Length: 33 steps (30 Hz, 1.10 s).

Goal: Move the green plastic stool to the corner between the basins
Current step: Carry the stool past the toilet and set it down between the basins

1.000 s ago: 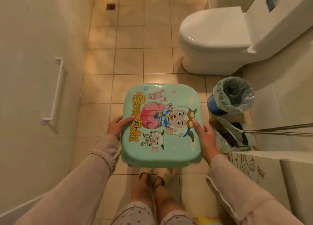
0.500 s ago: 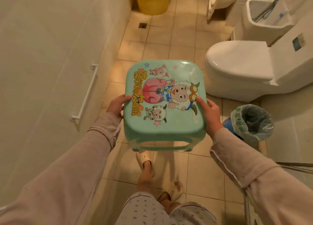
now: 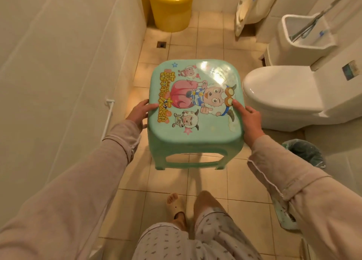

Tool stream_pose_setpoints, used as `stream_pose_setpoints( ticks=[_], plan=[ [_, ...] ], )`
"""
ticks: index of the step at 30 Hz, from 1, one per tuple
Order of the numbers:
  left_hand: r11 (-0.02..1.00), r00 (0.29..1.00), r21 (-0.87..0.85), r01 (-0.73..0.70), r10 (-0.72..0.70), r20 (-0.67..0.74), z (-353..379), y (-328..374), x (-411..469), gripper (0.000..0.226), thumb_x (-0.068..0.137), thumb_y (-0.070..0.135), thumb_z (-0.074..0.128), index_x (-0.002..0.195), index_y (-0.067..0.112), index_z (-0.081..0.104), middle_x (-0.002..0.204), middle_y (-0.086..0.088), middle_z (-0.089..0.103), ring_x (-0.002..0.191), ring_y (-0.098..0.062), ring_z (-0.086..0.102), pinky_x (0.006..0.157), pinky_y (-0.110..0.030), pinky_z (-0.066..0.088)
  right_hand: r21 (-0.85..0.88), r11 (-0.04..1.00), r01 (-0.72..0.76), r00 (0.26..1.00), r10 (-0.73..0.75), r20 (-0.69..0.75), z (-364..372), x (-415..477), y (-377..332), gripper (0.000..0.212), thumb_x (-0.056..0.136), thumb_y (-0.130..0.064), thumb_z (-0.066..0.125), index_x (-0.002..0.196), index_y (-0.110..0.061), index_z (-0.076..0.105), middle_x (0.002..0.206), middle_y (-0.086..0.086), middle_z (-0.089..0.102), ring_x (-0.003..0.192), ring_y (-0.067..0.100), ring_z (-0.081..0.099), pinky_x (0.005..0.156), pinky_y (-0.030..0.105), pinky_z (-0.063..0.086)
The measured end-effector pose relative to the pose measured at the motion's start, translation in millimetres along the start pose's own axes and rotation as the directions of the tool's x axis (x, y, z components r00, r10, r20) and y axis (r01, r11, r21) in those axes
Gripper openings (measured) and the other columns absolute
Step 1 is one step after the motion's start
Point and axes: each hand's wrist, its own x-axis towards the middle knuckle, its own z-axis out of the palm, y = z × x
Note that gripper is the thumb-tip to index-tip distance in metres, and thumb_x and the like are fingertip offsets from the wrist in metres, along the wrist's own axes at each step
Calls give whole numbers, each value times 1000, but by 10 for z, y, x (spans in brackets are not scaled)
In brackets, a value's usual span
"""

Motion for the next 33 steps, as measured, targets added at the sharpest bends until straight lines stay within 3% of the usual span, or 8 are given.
stream_pose_setpoints(
  ticks=[4, 8, 13, 18, 23, 26, 30, 33],
  plan=[
    [999, 999, 8, -46, 46, -6, -33, 305, 334, 33, 81, 17, 57, 113, 22, 53, 84, 7, 61, 78, -11, 54, 65, -27, 43, -32, 998, 46, 999, -46, -6, 179, 278, -242, 40, 79, -30, 68, 107, -1, 65, 95, 18, 71, 73, 25, 69, 76, 37, 59],
    [999, 999, -16, -42, 42, -25, 23, 545, 738, 43, 80, 17, 58, 123, 19, 53, 83, 8, 62, 76, -11, 55, 64, -26, 43, -48, 997, 64, 998, -65, -15, 335, 639, -443, 33, 79, -28, 68, 101, -3, 67, 84, 10, 72, 64, 19, 70, 66, 30, 60],
    [1000, 999, -6, 12, -12, -31, 179, 857, 1354, 57, 79, 17, 62, 133, 15, 46, 99, -2, 63, 78, -11, 55, 65, -28, 44, -32, 999, 1, 998, -3, -62, 429, 1255, -684, 47, 76, -29, 72, 111, 1, 65, 99, 20, 71, 83, 31, 68, 82, 40, 57],
    [999, 997, 3, 53, -53, -48, 340, 1259, 1981, 62, 78, 16, 64, 136, 12, 43, 110, -7, 58, 88, -20, 56, 77, -33, 45, -45, 999, -24, 996, 20, -85, 547, 1882, -997, 49, 76, -29, 71, 113, 3, 64, 92, 14, 72, 69, 21, 68, 64, 27, 58],
    [999, 998, -21, 33, -34, -57, 423, 1707, 2536, 61, 79, 15, 64, 135, 9, 43, 112, -9, 58, 87, -20, 57, 70, -29, 47, -23, 999, -23, 996, 21, -88, 765, 2449, -1416, 72, 74, -31, 74, 131, 4, 50, 123, 24, 62, 106, 34, 64, 96, 44, 51],
    [999, 996, -24, 36, -37, -75, 395, 1928, 2901, 63, 79, 15, 63, 137, 9, 39, 126, -14, 57, 102, -26, 52, 87, -36, 46, -13, 1000, -19, 994, 18, -104, 942, 2758, -1603, 73, 73, -29, 74, 133, 3, 48, 123, 24, 62, 109, 36, 63, 98, 47, 49],
    [999, 999, -21, 40, -41, -33, 336, 2240, 3385, 60, 80, 13, 63, 135, 9, 42, 98, -2, 65, 82, -18, 60, 58, -22, 55, -7, 999, -32, 992, 31, -121, 1229, 3168, -1754, 72, 74, -29, 74, 133, 3, 48, 120, 25, 64, 105, 37, 65, 95, 47, 52],
    [998, 998, -28, 61, -62, -25, 225, 2427, 3832, 67, 78, 13, 65, 139, 16, 37, 116, -12, 60, 107, -31, 57, 70, -30, 53, 6, 999, -33, 988, 34, -150, 1470, 3495, -1834, 72, 75, -29, 73, 134, 3, 47, 128, 24, 59, 113, 37, 61, 100, 48, 47]
  ],
)
